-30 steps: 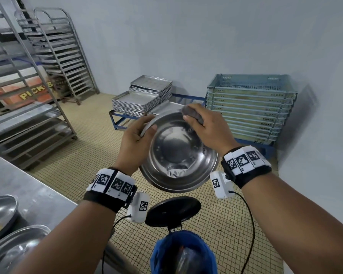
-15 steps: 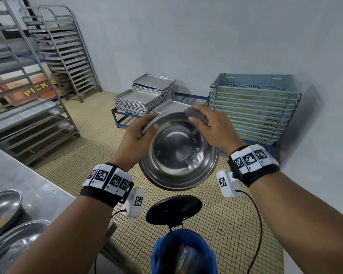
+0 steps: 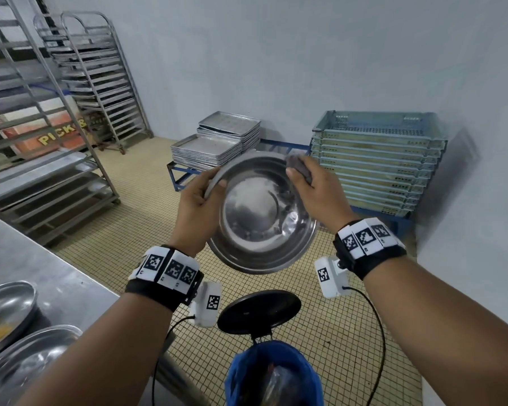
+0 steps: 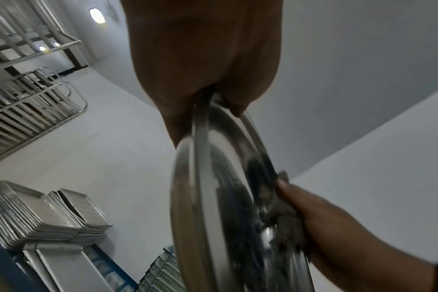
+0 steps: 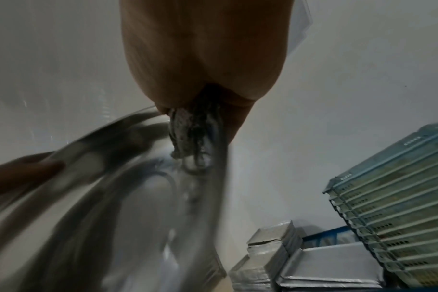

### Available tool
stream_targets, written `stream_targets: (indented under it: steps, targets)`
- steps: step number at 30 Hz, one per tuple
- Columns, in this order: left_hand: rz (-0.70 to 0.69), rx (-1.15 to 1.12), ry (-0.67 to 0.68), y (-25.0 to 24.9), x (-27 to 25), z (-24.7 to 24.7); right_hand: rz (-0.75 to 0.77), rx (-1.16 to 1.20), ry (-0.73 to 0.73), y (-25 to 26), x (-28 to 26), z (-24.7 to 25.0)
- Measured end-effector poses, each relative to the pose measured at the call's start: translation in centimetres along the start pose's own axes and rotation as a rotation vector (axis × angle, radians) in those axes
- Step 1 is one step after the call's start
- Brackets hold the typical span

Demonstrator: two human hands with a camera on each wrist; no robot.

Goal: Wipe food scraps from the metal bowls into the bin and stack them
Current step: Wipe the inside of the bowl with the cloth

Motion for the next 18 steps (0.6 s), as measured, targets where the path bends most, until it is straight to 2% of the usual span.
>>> stream_targets:
  steps: [3, 5, 8, 10, 13, 18]
  targets:
    - [-0.014, -0.001, 0.026, 0.0, -0.3, -0.6, 0.134, -0.091, -0.001, 1.8, 1.5, 0.6]
    - [-0.029, -0.034, -0.008, -0.2, -0.4, -0.5, 0.130, -0.051, -0.011, 1.6, 1.6, 0.7]
    - [-0.035, -0.106, -0.120, -0.2, -0.3, 0.4, -0.056, 0.106, -0.025, 0.0, 0.3, 0.2]
    - [-0.051, -0.105, -0.140, -0.1, -0.3, 0.6, -0.148, 0.166, -0.030, -0.7, -0.6, -0.3]
    - [-0.052, -0.041, -0.053, 0.1, -0.5, 0.5, -0.137, 0.165, -0.058, -0.9, -0.8, 0.0]
    - [-0.030, 0.151, 0.167, -0.7, 0.2, 0.1, 0.073, 0.025, 0.000, 0.4, 0.0, 1.0]
Point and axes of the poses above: each hand's wrist, its own x-axis towards the middle knuckle, its own z-axis out of the back of the hand, y = z × x, the point moved 4 cm from there along x, towards the middle knuckle, and after that the axes turned 6 degrees about -x, right-handed, at the moved point
